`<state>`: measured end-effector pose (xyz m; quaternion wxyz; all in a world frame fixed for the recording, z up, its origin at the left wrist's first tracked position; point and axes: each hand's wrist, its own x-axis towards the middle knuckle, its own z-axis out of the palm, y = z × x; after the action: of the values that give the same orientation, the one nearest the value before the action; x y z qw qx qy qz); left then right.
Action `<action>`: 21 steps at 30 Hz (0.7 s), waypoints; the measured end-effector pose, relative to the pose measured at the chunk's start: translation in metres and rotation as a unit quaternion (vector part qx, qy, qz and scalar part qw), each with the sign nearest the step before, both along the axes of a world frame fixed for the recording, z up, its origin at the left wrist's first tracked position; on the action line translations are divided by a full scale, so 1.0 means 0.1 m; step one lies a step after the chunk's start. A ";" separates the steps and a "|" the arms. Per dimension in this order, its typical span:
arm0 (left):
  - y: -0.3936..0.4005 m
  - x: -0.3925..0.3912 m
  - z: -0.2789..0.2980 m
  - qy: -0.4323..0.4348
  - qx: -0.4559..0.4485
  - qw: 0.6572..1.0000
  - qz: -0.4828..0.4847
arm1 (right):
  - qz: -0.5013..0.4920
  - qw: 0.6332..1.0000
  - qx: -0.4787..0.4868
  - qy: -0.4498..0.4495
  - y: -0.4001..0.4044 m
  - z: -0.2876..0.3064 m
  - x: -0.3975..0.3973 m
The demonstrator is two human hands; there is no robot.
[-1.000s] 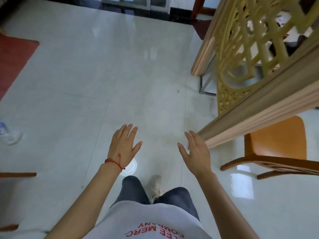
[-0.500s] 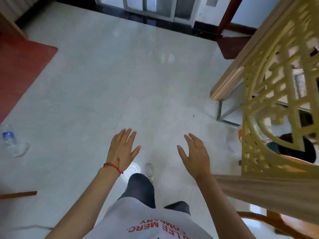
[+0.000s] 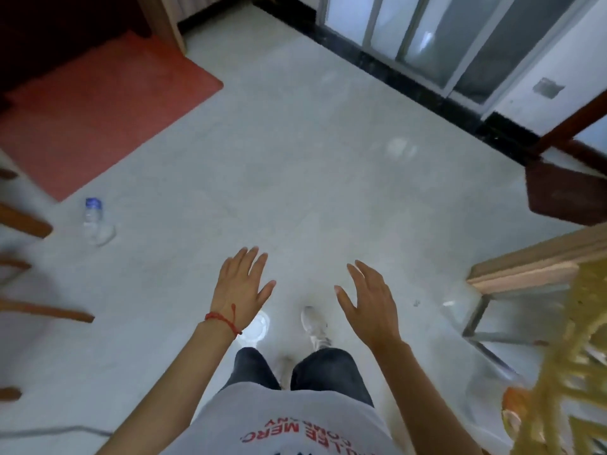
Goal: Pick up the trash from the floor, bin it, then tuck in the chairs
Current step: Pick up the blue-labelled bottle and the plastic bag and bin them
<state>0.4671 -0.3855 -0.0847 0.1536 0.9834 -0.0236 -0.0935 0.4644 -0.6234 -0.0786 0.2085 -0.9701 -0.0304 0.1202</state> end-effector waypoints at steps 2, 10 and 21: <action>0.09 0.09 0.02 0.008 0.008 0.999 0.042 | 0.052 0.999 0.007 -0.004 0.13 -0.01 0.33; 0.38 0.31 0.11 0.014 0.018 0.969 0.246 | 0.290 0.957 0.016 -0.010 0.79 0.06 1.43; 1.01 0.55 0.01 0.022 0.018 0.924 0.382 | 0.433 0.901 0.003 0.002 1.69 -0.06 2.16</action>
<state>0.5223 -0.2849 -0.0833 0.1607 0.9182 0.3587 -0.0498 0.6800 -0.4542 -0.0848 0.1389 -0.8603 -0.4474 0.2009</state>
